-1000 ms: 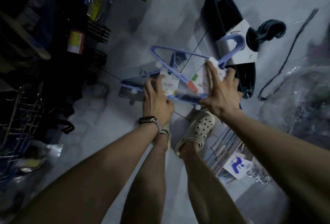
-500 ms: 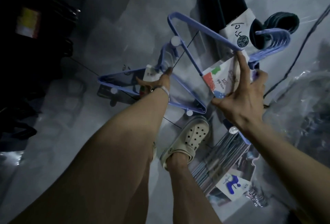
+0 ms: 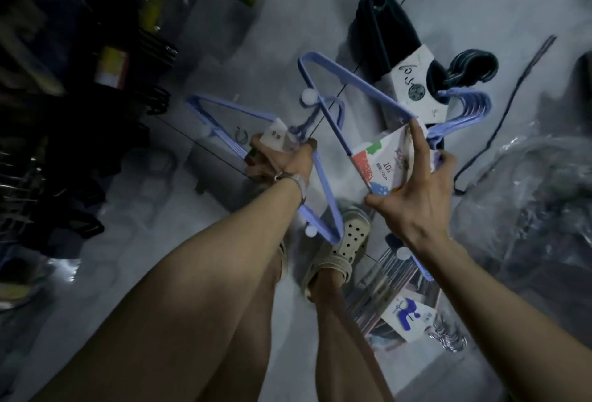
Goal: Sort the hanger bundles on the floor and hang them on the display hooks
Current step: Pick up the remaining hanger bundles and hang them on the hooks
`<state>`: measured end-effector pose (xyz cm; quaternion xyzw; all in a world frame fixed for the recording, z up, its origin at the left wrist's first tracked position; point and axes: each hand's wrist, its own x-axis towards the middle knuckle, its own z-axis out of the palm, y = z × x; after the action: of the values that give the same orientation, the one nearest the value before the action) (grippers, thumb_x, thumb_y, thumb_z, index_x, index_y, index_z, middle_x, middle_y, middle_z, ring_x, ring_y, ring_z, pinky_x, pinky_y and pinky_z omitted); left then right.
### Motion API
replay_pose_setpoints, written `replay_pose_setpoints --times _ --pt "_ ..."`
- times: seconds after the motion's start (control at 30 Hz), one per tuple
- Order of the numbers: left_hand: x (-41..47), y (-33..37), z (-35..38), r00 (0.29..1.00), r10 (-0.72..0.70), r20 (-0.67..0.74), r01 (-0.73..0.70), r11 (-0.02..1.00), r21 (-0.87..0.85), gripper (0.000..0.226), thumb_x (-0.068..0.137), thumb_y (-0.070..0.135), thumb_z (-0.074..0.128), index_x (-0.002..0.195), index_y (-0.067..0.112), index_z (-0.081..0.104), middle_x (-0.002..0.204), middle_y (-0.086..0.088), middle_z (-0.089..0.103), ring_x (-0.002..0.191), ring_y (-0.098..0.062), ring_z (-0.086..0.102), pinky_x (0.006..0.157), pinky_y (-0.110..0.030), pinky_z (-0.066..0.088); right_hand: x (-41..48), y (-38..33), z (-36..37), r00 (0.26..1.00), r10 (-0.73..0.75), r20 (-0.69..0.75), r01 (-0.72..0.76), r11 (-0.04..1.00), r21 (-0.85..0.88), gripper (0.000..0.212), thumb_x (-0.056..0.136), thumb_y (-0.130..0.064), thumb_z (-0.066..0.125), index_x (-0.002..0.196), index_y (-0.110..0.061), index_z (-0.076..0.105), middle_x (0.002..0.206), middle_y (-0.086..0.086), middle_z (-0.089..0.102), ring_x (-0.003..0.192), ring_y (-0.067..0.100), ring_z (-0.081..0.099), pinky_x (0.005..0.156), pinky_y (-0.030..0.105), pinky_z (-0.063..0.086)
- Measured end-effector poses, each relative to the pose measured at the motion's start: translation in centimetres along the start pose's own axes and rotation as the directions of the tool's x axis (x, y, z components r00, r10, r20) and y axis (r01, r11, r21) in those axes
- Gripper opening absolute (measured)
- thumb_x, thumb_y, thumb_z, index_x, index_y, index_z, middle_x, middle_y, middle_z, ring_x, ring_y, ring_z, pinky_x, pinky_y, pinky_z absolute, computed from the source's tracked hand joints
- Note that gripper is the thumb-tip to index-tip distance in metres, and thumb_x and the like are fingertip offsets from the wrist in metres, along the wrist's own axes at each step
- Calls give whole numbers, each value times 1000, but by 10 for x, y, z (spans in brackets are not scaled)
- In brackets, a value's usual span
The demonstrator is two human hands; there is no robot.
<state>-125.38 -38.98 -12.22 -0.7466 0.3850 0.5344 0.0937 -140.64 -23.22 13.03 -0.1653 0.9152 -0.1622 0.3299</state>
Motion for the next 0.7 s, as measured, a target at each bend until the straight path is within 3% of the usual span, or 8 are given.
replay_pose_setpoints --times 0.03,0.07,0.1,0.17,0.3,0.4,0.6,0.7 --pt "-43 25 -12 996 1 -91 -2 1000 -14 115 31 84 87 128 37 50 126 -6 50 109 -41 55 87 -39 54 -6 -9 -13 1000 7 -11 -7 1000 13 133 57 -31 90 158 -59 7 146 11 26 118 41 47 82 54 58" --pt "-102 54 -30 986 51 -160 -42 997 59 105 46 64 94 132 37 41 132 -7 36 107 -36 46 84 -33 48 -13 -16 -25 1000 6 -15 -6 1000 23 133 58 -30 90 158 -59 7 146 10 25 117 40 48 82 53 59" --pt "-167 84 -49 977 105 -185 -82 988 128 98 58 46 93 135 36 33 136 -10 26 108 -32 38 83 -32 40 -21 -24 -38 1000 0 -22 1 999 35 133 58 -28 90 158 -59 8 147 9 25 115 37 47 80 50 59" --pt "-242 114 -79 960 209 -186 -175 968 183 96 62 31 90 137 34 30 140 -15 20 115 -33 34 85 -33 34 -36 -40 -67 998 -23 -61 27 998 65 133 59 -25 90 158 -59 9 149 8 24 112 33 45 78 43 59" --pt "-304 143 -106 940 312 -139 -274 932 237 94 60 30 91 135 38 33 142 -13 20 116 -33 37 84 -30 33 -68 -71 -131 991 -35 -132 49 994 102 133 57 -23 90 159 -57 12 150 11 26 122 39 46 80 35 46" --pt "-360 167 -127 894 424 -141 -369 879 301 96 60 29 90 137 37 34 146 -12 21 118 -34 38 81 -32 32 -94 -89 -183 979 -74 -192 100 987 128 134 56 -23 92 159 -58 13 152 10 26 124 39 46 78 36 49" --pt "-474 217 -175 770 613 -178 -513 760 400 103 51 35 87 137 43 31 139 -12 22 102 -38 44 79 -47 51 -151 -124 -289 946 -69 -317 131 975 177 132 57 -26 94 159 -55 17 150 12 28 122 37 46 87 37 48" --pt "-530 242 -204 692 703 -164 -604 688 403 103 50 37 83 138 42 29 138 -13 22 100 -39 45 78 -49 53 -179 -144 -338 931 -83 -355 166 964 207 126 58 -29 89 157 -59 17 147 8 28 113 39 52 78 39 53"
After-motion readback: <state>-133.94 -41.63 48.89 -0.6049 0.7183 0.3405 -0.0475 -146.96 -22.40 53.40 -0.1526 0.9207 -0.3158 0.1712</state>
